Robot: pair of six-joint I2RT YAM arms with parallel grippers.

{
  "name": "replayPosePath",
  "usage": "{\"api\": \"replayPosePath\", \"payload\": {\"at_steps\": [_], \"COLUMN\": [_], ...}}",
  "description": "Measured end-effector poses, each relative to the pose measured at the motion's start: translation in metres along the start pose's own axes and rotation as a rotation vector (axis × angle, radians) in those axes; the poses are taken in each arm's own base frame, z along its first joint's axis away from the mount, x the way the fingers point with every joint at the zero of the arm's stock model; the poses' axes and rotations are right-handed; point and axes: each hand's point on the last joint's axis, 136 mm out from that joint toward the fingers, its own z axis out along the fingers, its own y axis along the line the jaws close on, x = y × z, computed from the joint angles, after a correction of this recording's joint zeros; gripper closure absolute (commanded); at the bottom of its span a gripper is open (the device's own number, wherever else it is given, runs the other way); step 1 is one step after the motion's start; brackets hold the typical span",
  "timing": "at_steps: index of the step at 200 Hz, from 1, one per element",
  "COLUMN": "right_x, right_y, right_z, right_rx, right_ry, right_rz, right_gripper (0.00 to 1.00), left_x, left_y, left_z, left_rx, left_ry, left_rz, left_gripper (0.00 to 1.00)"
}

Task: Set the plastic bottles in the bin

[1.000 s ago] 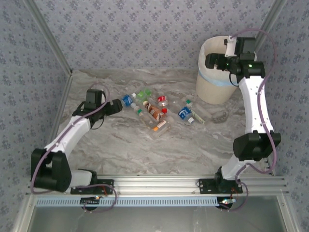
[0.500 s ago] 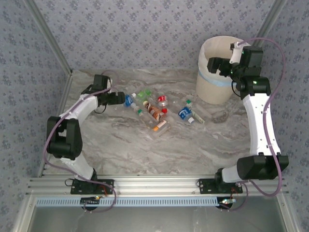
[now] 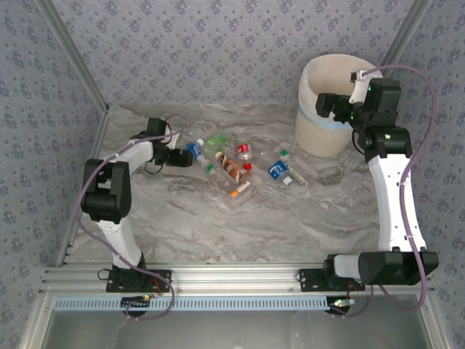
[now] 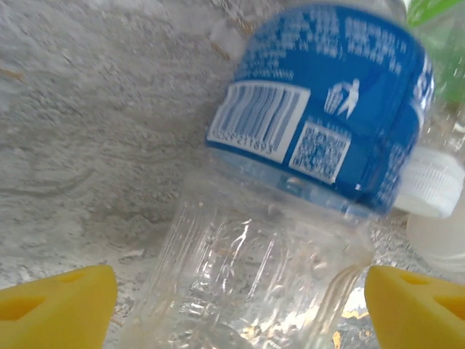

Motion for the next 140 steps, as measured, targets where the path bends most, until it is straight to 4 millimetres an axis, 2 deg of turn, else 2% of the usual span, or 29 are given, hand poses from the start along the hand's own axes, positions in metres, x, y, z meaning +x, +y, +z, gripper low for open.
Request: {"api": "replayPosePath", "payload": {"at_steps": [27,72,91,110,140], "right_x": [0.003,0.006,0.009,0.015,0.032], "right_y": [-0.002,-0.003,-0.003,0.001,0.013], "right_z": [0.002,-0.002,-0.005,-0.009,-0.010], "right_rx": [0.010,0.016,0.015,-0.005,-0.072], "right_ry": [0.005,0.004,0.003,0.005,0.030], "right_rz": [0.001,0.002,0.008,0.025,0.071], "right_gripper": [0.00,0.00,0.00,0.00,0.00], "left_x": [0.012,0.016,0.016,0.016,0.024], "left_y": [0.001,0.000,-0.002,-0.001,0.002], "left_z": [0.004,0.006,0.006,0.006,-0.002], "left_rx": [-0.010,-0.053,-0.065,-0.076,-0.105], "left_ry": [0.032,0.050,0.051,0.034,0.024], "left_rz": [0.003,0.029,0.042,0.050,0.044], "left_gripper": [0.16,0.26,0.34,0.39,0.50]}}
